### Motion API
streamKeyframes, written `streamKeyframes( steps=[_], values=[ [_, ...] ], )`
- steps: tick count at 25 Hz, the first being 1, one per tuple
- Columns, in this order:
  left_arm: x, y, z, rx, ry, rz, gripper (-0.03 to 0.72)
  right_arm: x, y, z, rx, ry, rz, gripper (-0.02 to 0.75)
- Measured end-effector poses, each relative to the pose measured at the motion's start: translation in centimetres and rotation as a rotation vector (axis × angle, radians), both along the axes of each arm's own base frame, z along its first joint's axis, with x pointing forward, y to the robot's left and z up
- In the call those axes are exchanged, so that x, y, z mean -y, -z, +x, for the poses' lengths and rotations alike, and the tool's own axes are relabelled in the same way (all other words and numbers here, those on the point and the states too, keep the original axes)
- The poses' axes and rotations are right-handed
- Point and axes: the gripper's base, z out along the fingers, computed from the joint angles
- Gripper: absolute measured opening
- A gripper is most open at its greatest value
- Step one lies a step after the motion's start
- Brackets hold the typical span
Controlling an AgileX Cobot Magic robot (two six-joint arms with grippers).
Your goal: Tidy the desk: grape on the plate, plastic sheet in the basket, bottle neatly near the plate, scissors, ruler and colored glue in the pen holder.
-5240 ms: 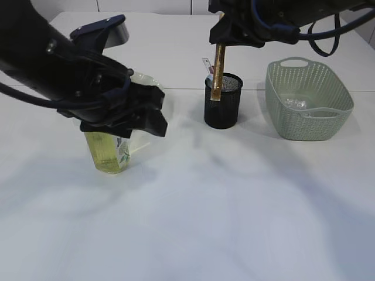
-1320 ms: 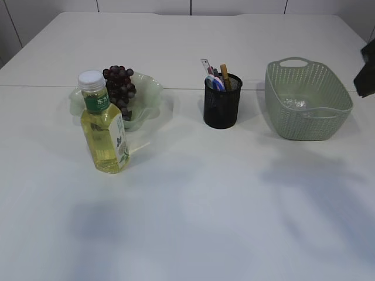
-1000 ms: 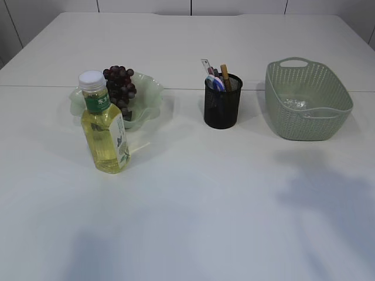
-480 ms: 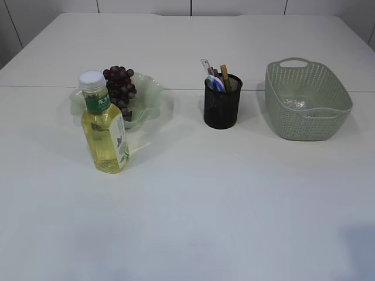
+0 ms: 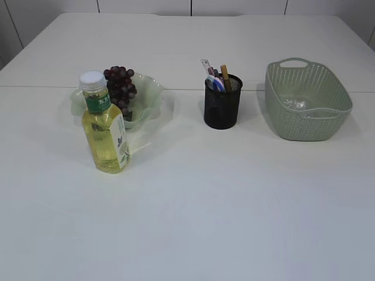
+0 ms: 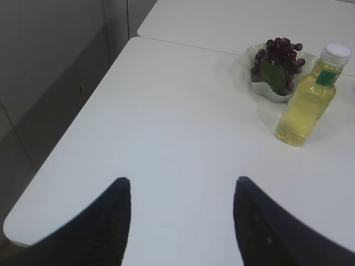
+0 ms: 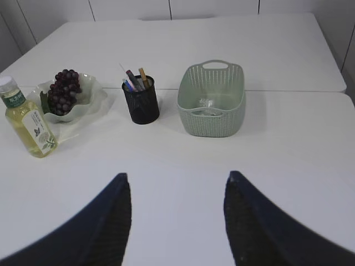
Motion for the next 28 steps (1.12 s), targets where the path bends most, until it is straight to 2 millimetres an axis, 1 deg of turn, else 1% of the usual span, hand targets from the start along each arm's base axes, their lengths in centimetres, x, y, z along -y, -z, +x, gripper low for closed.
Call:
streamKeyframes(
  steps=[3,7,9,11,15,18,20,22,28],
  values=[
    [0.2,0.6,0.4,-0.027,0.015,-0.012,0.432,0.3,0.9,-1.0,0.032,0.003,0.005,0.43],
    [0.4,1.7,1.1,-0.071,0.032,-0.026,0.428,0.5,3.0,-1.2,0.03,0.014,-0.038,0.43],
    [0.5,2.3,1.5,-0.098,0.033,-0.026,0.417,0.6,4.4,-0.6,-0.002,0.026,-0.061,0.43],
    [0.5,3.0,1.9,-0.123,0.033,-0.025,0.399,0.3,5.7,0.4,-0.058,0.025,-0.076,0.43],
    [0.6,3.7,2.9,-0.105,0.041,-0.022,0.386,-0.1,8.6,2.2,-0.175,0.02,-0.105,0.43],
    [0.7,4.4,3.6,-0.099,0.045,-0.018,0.384,-0.3,10.1,3.1,-0.216,0.017,-0.117,0.43],
    [0.7,5.0,4.1,-0.106,0.049,-0.016,0.384,-0.5,10.7,3.8,-0.207,0.013,-0.119,0.43],
    [0.8,5.2,4.3,-0.11,0.061,-0.01,0.379,-0.6,11.1,4.2,-0.198,0.009,-0.118,0.43],
    [1.1,5.2,4.3,-0.101,0.112,0.017,0.373,-0.7,11.1,4.3,-0.184,0.006,-0.114,0.43]
  ],
)
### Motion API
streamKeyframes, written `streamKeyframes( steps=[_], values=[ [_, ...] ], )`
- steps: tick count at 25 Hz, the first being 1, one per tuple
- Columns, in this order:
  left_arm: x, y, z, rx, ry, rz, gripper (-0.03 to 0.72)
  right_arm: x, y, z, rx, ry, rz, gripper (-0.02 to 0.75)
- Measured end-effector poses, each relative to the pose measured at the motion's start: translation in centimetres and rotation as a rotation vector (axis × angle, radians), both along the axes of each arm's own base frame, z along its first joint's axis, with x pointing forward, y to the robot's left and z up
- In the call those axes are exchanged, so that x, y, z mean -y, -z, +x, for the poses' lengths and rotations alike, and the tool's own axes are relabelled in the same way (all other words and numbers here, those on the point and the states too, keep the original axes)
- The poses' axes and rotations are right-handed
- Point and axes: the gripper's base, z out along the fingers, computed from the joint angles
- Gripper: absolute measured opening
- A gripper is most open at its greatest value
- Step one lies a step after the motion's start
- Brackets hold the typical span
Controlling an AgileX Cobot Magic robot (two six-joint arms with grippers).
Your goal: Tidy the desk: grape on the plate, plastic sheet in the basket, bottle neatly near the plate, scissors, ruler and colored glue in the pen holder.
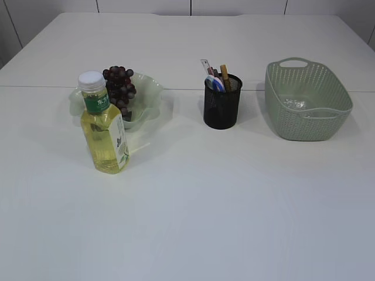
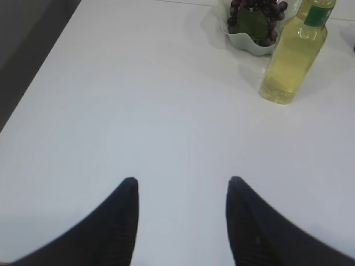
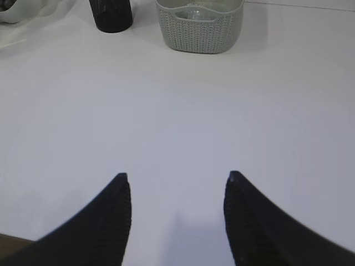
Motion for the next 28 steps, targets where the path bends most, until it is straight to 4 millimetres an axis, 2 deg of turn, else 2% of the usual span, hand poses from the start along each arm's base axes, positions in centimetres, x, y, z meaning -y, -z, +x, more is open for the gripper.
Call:
streamKeyframes(
  steps=[17,24,28],
  values=[
    [0.05,-0.03,0.02,0.004,0.007,0.002,0.372,-0.16,0.06,-0.01,-0.004,-0.004,0.014,0.43],
    [0.02,-0.03,0.04,0.004,0.041,0.002,0.372,-0.4,0.06,-0.15,-0.005,0.125,0.023,0.43],
    [0.01,-0.03,0.05,0.004,0.06,0.003,0.372,-0.43,0.06,-0.17,-0.005,0.144,0.023,0.43]
  ],
)
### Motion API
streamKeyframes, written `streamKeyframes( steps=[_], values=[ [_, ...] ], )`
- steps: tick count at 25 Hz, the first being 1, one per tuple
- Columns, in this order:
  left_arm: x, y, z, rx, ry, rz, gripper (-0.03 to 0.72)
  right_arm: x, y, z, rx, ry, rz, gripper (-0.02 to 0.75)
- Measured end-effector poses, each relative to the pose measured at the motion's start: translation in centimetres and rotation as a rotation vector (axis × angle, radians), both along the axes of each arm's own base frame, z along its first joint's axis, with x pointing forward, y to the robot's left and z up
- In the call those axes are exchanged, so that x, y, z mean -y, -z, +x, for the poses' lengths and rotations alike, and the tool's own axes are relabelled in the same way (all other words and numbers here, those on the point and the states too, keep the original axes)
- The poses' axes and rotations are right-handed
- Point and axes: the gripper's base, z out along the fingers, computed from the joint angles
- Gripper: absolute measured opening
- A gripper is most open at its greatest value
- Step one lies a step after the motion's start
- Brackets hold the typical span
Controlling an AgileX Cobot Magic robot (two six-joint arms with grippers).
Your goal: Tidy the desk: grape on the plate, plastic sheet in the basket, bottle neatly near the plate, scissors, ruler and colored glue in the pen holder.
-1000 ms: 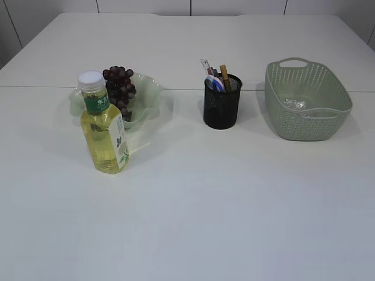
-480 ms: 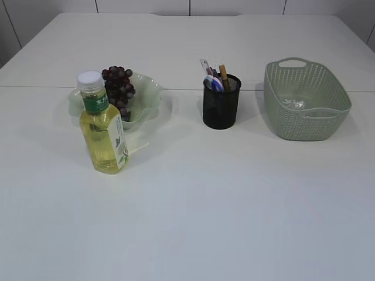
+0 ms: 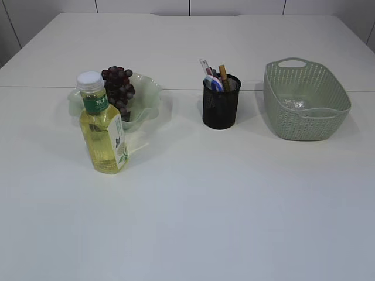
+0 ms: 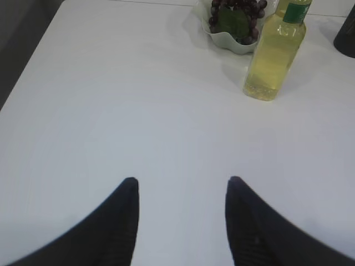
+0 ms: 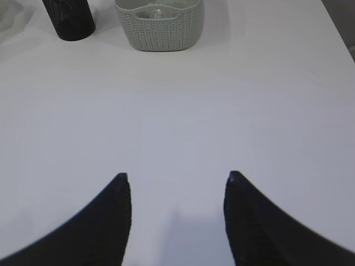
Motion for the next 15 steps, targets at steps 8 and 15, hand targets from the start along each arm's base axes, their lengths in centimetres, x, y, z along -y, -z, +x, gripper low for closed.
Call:
streamKeyframes(
  steps=[8,15],
  values=[
    [0.07,0.0,0.0,-0.001,0.006,-0.007,0.372,-0.05,-0.01,0.01,0.001,-0.003,0.005,0.43],
    [0.23,0.01,-0.02,-0.002,0.017,-0.023,0.371,-0.05,-0.01,0.01,0.001,-0.003,0.005,0.43]
  ],
)
